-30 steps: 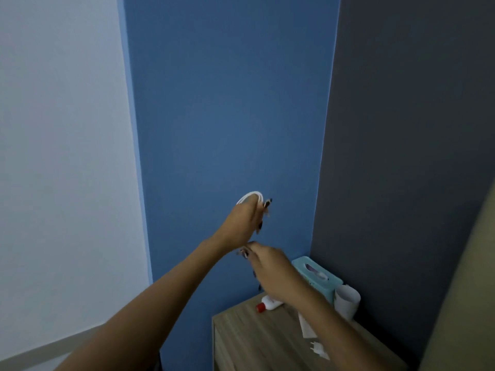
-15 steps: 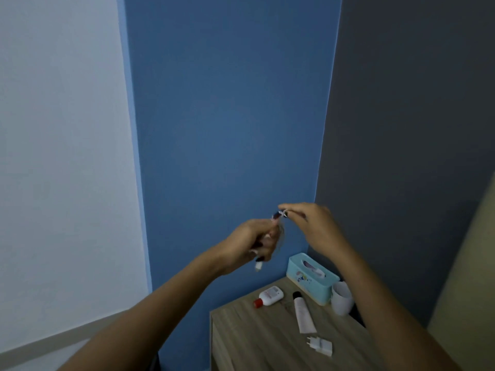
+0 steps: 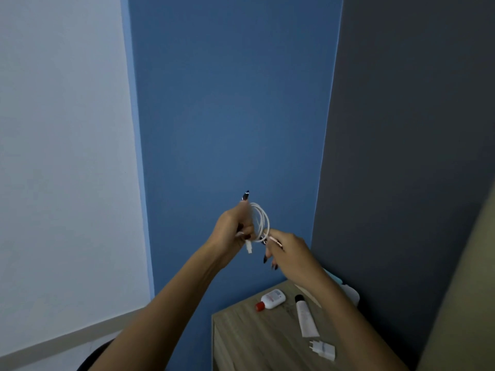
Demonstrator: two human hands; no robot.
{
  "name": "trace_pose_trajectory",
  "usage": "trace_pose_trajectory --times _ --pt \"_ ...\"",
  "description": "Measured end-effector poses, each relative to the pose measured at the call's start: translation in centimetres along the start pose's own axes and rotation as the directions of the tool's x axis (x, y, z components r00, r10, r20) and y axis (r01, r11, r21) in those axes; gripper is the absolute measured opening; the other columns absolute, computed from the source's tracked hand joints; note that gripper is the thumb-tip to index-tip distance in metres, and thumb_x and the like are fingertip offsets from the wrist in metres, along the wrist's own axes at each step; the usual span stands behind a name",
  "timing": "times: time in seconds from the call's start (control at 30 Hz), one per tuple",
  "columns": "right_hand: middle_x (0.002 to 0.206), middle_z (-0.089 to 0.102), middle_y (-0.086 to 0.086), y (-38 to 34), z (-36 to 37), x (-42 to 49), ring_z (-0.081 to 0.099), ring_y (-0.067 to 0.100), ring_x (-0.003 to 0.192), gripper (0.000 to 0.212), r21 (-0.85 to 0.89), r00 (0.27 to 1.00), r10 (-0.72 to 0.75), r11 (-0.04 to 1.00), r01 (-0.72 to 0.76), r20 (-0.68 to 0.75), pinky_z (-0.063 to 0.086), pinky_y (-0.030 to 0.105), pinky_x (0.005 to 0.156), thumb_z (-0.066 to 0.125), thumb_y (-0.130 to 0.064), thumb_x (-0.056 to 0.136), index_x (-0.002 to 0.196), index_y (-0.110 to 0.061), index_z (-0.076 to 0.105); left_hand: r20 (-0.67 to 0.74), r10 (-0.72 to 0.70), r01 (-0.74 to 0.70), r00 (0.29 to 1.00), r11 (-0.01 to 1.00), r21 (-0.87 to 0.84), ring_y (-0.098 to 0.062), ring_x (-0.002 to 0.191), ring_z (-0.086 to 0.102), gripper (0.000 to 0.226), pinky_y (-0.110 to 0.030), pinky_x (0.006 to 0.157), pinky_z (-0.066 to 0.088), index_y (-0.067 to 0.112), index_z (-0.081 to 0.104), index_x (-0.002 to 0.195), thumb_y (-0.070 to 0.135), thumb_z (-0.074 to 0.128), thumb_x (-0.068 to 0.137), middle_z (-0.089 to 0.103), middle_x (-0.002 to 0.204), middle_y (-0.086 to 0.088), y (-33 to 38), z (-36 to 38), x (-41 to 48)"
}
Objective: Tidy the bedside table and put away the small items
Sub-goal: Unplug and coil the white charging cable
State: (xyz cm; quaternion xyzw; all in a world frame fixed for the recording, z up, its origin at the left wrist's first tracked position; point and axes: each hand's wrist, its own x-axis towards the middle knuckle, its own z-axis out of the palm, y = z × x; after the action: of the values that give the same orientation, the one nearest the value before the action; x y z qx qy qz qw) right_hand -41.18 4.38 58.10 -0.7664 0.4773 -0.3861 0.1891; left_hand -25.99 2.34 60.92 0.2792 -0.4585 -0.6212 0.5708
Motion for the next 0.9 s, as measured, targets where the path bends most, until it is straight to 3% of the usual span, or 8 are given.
trace_pose_trajectory --times 0.07,0.17,0.3,0.4,0.53,0.67,0.8,0.9 --pt "0.074 0.063 0.001 0.0 0.0 -0.4 0.062 0.014 0.063 0.021 -0.042 1.0 -0.001 0.999 0.001 0.01 0.054 0.036 0.065 0.039 -0.016 0.097 0.09 -0.017 0.059 -0.091 0.053 -0.04 0.994 0.99 0.139 -0.009 0.044 0.018 0.04 -0.027 0.052 0.02 0.018 0.036 0.063 0.028 0.037 0.102 0.021 0.054 0.005 -0.4 0.0 0.0" --pt "0.072 0.065 0.002 -0.2 0.4 -0.9 0.063 0.017 0.065 0.017 -0.05 0.987 -0.019 0.999 0.011 -0.16 0.052 0.037 0.06 0.045 -0.022 0.097 0.113 -0.026 0.051 -0.158 0.107 -0.069 0.982 0.97 0.232 -0.012 0.05 0.019 0.035 -0.028 0.053 0.021 0.016 0.037 0.067 0.025 0.037 0.101 0.023 0.057 0.003 -0.8 0.4 0.1" --pt "0.066 0.066 -0.002 -0.9 -0.2 -1.6 0.061 0.014 0.057 0.005 0.058 0.897 -0.037 0.996 0.069 -0.44 0.048 0.032 0.051 0.056 -0.018 0.092 0.088 -0.021 0.056 -0.167 0.203 -0.132 0.965 0.924 0.359 -0.011 0.048 0.022 0.034 -0.027 0.051 0.025 0.015 0.036 0.07 0.028 0.034 0.102 0.027 0.056 0.004 -1.5 1.3 0.1" --pt "0.073 0.068 -0.01 -1.0 -0.2 -1.7 0.065 0.006 0.067 0.003 0.159 0.837 -0.027 0.978 0.136 -0.547 0.052 0.022 0.057 0.065 -0.018 0.087 0.089 -0.02 0.066 -0.152 0.251 -0.163 0.956 0.885 0.436 -0.008 0.044 0.025 0.035 -0.023 0.047 0.028 0.014 0.035 0.073 0.033 0.033 0.102 0.029 0.056 0.004 -2.0 1.5 0.1" --pt "0.091 0.071 -0.014 -0.8 0.3 -1.7 0.067 -0.002 0.084 0.018 0.239 0.877 -0.085 0.946 0.22 -0.472 0.052 0.014 0.074 0.065 -0.019 0.088 0.105 -0.018 0.069 -0.155 0.206 -0.141 0.966 0.925 0.352 -0.01 0.048 0.027 0.036 -0.026 0.05 0.028 0.014 0.038 0.073 0.034 0.033 0.103 0.03 0.058 0.002 -2.1 1.5 0.7" --pt "0.102 0.074 -0.008 -0.2 0.5 -1.1 0.069 0.004 0.096 0.025 0.38 0.93 -0.042 0.905 0.19 -0.365 0.054 0.027 0.085 0.06 -0.013 0.091 0.113 -0.021 0.07 -0.118 0.14 -0.112 0.983 0.969 0.221 -0.009 0.046 0.024 0.036 -0.022 0.049 0.028 0.016 0.039 0.072 0.033 0.031 0.103 0.026 0.059 0.003 -1.4 1.2 1.1" --pt "0.085 0.075 -0.002 -0.2 0.2 -0.3 0.071 0.012 0.079 0.021 0.495 0.938 0.023 0.853 0.162 -0.346 0.055 0.028 0.076 0.067 -0.006 0.084 0.098 -0.021 0.07 -0.068 0.077 -0.065 0.995 0.985 0.163 -0.006 0.04 0.024 0.037 -0.018 0.042 0.028 0.017 0.038 0.07 0.033 0.032 0.103 0.028 0.057 0.005 -0.8 1.3 1.0" --pt "0.063 0.062 -0.001 0.0 0.3 0.4 0.06 0.011 0.06 0.028 0.495 0.92 0.087 0.86 0.125 -0.383 0.047 0.027 0.063 0.075 -0.016 0.078 0.09 -0.025 0.052 -0.048 0.005 0.001 0.999 0.992 0.127 -0.008 0.039 0.027 0.043 -0.018 0.04 0.029 0.017 0.037 0.064 0.035 0.034 0.102 0.028 0.053 0.004 -1.1 1.9 0.7"
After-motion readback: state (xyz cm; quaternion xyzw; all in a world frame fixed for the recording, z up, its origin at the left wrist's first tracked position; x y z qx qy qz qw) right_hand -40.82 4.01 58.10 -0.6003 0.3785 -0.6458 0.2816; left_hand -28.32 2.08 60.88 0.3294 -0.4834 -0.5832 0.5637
